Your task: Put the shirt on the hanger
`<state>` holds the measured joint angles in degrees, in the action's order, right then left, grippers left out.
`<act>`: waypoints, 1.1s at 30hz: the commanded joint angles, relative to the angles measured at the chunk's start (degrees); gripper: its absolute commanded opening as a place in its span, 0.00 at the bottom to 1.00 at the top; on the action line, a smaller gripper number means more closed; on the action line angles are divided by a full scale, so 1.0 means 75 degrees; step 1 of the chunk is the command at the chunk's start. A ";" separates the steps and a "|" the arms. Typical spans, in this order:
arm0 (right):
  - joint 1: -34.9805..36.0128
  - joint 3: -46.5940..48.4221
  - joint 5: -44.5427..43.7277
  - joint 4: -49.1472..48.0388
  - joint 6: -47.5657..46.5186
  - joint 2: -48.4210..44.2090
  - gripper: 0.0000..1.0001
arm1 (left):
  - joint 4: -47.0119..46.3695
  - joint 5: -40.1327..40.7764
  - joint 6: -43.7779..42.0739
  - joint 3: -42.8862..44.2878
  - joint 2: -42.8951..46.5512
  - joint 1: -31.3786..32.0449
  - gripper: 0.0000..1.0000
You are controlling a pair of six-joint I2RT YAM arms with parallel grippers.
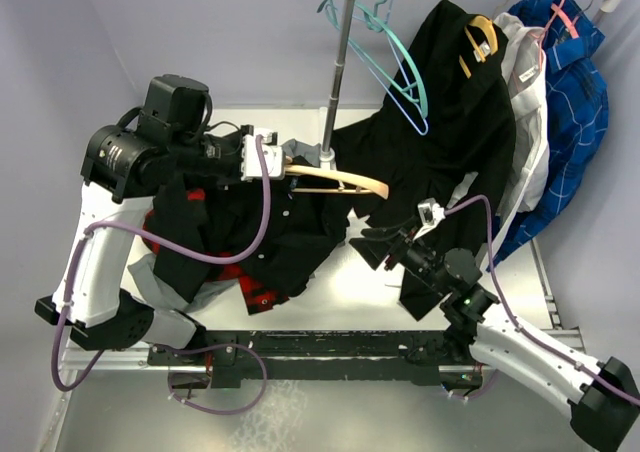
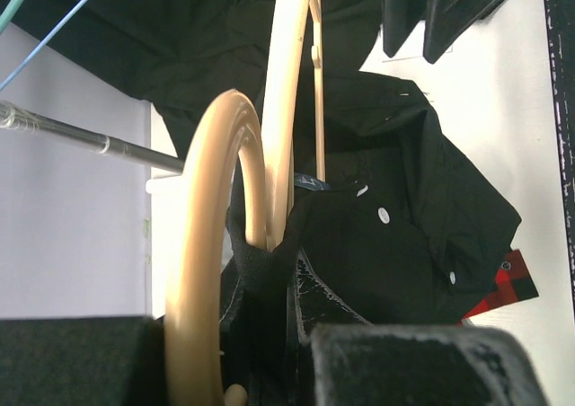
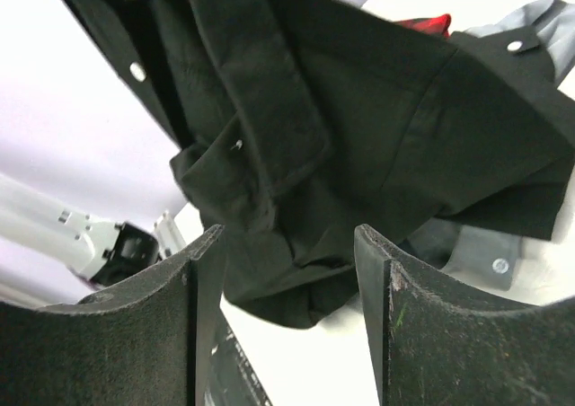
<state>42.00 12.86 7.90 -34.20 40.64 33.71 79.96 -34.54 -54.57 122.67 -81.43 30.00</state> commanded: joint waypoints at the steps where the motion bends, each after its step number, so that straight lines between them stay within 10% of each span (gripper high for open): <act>1: 0.0031 0.0100 -0.0782 -0.1626 -0.0100 0.0620 0.60 | -0.0570 -0.0112 0.0123 0.0166 0.0041 -0.0051 0.00; 25: 0.0578 -0.0144 -0.0690 -0.2912 0.0735 0.1905 0.51 | -0.0838 -0.0052 0.0086 -0.0173 0.0018 -0.0051 0.00; 33: 0.0734 -0.0141 -0.0934 -0.3282 0.0794 0.2300 0.25 | -0.0862 -0.0107 0.0174 -0.0183 0.0071 -0.0051 0.00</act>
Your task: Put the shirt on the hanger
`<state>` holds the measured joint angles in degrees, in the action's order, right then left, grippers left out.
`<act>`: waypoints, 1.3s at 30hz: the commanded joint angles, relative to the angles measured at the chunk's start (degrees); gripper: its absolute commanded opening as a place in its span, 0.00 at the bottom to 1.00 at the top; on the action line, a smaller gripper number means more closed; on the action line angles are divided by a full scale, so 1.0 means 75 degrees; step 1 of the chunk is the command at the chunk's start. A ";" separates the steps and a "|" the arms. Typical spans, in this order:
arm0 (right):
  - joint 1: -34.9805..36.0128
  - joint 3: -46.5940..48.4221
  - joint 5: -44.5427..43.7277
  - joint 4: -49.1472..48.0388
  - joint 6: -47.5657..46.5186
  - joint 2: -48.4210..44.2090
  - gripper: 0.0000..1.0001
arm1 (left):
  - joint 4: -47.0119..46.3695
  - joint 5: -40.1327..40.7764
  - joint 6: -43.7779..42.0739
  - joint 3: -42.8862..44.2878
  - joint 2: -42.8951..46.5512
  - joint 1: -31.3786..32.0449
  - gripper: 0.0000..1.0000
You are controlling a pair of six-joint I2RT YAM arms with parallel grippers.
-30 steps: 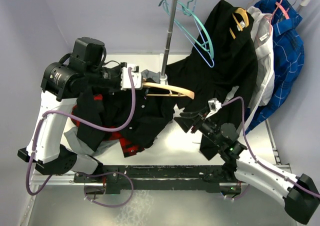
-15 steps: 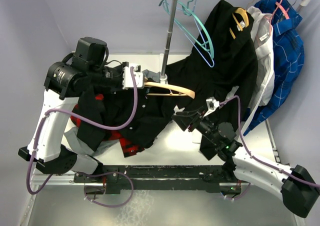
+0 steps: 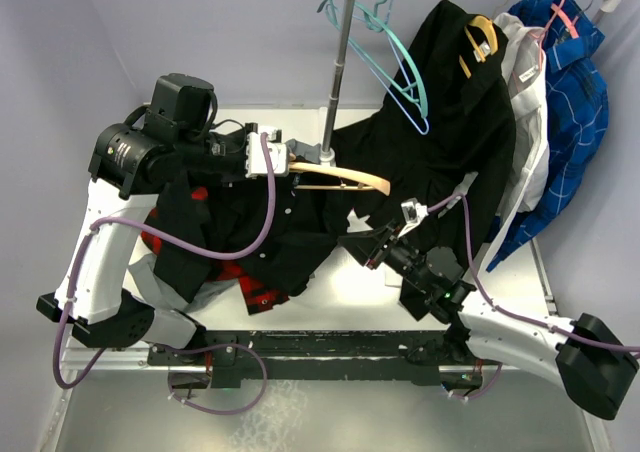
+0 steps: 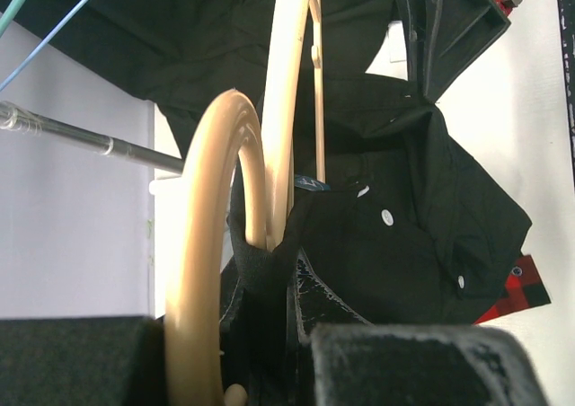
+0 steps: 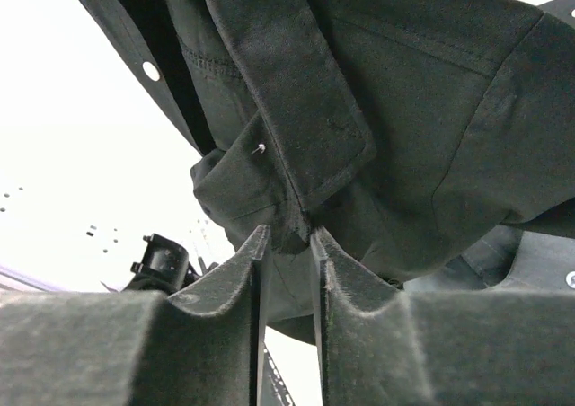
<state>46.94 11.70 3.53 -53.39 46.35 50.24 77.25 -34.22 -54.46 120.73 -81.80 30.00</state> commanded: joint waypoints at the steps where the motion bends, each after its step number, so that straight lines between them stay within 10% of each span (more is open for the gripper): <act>1: 0.0070 -0.0031 -0.0435 -0.0801 0.0046 0.0114 0.20 | -0.0515 -0.0159 0.0168 0.0081 0.0141 -0.0051 0.00; 4: 0.0073 -0.0209 -0.0985 -0.0796 0.0081 -0.0154 0.00 | -0.0551 -0.0274 0.0248 0.0195 0.0240 -0.0050 0.00; 20: 0.0046 -0.0212 -0.3625 0.2028 -0.0406 -0.2701 0.00 | 0.1439 -0.0303 -0.0923 0.0494 0.0492 -0.0051 0.00; 39: -0.0047 0.0837 -0.4064 0.2720 -0.1378 -0.2535 0.00 | -0.0406 0.2139 -0.0732 -0.1217 0.0980 -0.0051 0.00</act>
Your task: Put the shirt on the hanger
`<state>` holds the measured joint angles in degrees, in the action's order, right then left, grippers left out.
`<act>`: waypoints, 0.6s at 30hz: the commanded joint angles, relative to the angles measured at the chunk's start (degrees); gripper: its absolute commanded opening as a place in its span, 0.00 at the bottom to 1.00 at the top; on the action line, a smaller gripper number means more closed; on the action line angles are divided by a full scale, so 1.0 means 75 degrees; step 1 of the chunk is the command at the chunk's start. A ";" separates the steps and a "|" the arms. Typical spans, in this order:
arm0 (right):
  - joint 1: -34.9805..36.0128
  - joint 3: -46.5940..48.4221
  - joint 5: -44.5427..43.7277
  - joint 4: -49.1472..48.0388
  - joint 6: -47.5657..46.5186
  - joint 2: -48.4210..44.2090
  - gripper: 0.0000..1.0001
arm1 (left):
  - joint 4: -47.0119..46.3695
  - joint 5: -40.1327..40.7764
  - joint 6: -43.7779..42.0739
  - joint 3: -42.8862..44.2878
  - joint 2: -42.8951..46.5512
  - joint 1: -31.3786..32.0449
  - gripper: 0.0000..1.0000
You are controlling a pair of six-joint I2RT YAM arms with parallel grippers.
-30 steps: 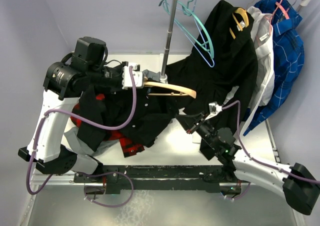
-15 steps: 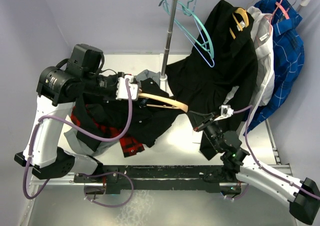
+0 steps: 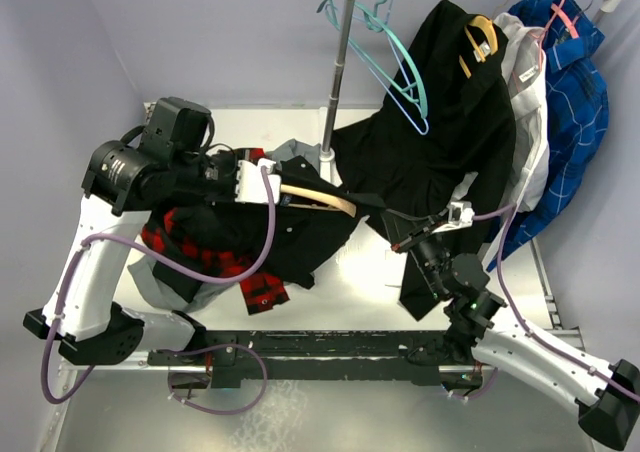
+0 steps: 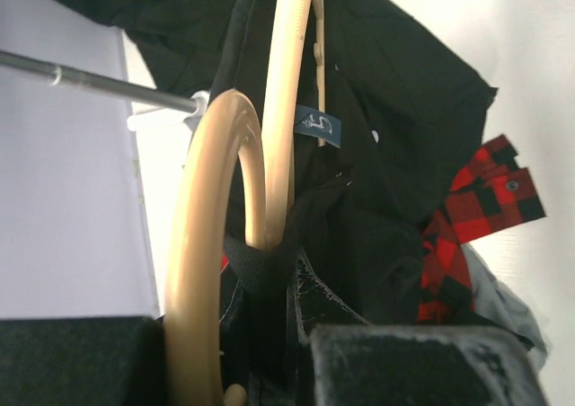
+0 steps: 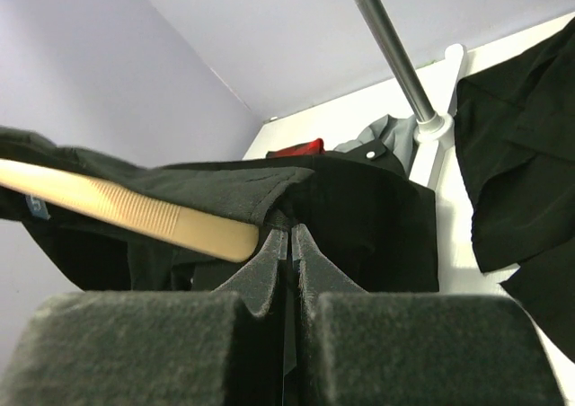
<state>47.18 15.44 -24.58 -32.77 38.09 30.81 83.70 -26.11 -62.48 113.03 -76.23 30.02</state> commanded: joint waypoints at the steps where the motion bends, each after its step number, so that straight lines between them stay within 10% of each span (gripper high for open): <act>1: -0.0079 0.0320 -0.0295 -0.0025 -0.0246 0.0074 0.00 | -0.1491 0.1214 0.0385 -0.0260 0.0232 -0.0048 0.00; 18: -0.0079 0.1124 0.0547 0.0447 0.0029 0.0340 0.00 | -0.2941 0.2569 0.0449 -0.1691 0.0441 -0.0054 0.00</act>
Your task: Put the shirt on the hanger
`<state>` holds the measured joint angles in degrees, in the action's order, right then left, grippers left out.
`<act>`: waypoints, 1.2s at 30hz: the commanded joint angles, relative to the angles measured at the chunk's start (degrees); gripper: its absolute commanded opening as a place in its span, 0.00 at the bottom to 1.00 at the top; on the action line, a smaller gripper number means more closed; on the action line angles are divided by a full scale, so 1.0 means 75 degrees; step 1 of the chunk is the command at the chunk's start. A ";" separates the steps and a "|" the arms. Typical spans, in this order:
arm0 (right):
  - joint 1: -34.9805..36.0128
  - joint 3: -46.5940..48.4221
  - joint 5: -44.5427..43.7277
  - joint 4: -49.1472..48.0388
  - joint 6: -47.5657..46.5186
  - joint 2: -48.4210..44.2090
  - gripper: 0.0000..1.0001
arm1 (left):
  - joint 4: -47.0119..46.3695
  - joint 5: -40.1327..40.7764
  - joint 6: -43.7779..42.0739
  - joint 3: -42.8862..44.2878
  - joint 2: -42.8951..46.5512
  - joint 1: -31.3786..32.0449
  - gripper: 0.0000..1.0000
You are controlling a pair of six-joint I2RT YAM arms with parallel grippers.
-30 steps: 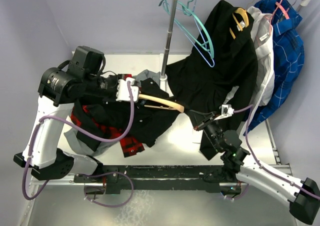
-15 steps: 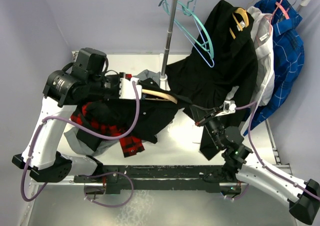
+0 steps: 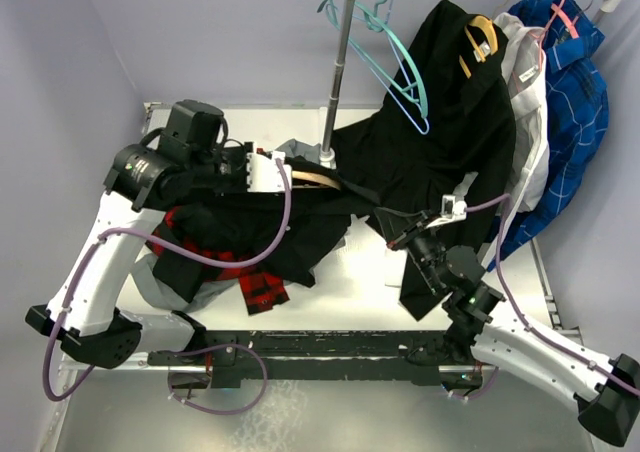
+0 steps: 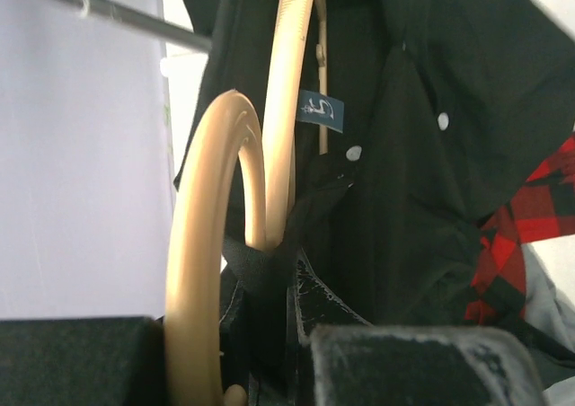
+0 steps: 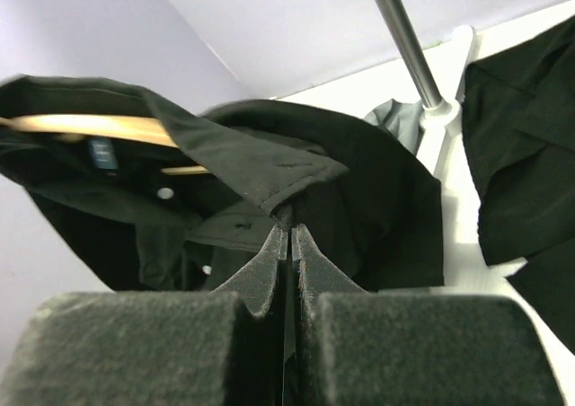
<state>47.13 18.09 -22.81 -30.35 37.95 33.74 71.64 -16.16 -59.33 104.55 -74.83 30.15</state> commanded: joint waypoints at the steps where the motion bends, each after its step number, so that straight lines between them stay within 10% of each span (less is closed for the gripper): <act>1: -0.0074 0.0953 0.0429 0.0162 0.0073 0.0014 0.00 | -0.1475 0.1246 0.0098 -0.0728 0.0267 -0.0071 0.00; 12: 0.0120 0.1950 0.2501 -0.0935 0.1508 0.2189 0.00 | -0.2967 0.0533 0.1346 -0.1202 0.0088 -0.0047 0.00; 22: 0.1028 0.2423 0.2609 -0.1090 0.0295 0.2838 0.00 | -0.2476 -0.1700 0.1990 -0.1124 -0.0100 -0.0048 0.00; 23: 0.1034 0.2452 0.2819 -0.0983 0.0063 0.2778 0.11 | -0.2392 -0.1881 0.1935 -0.1176 -0.0107 -0.0053 0.00; 26: 0.1091 0.2498 0.3126 -0.0472 -0.0881 0.2175 0.97 | -0.2212 -0.1981 0.1541 -0.1397 -0.0151 -0.0048 0.00; 36: 0.1098 0.3779 0.1770 0.4598 -0.6301 -0.0734 1.00 | -0.1087 -0.2205 0.0275 -0.1433 -0.0517 -0.0048 0.00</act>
<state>55.20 41.10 -5.21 -11.00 12.67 32.40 60.58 -29.36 -52.38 92.97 -78.28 30.02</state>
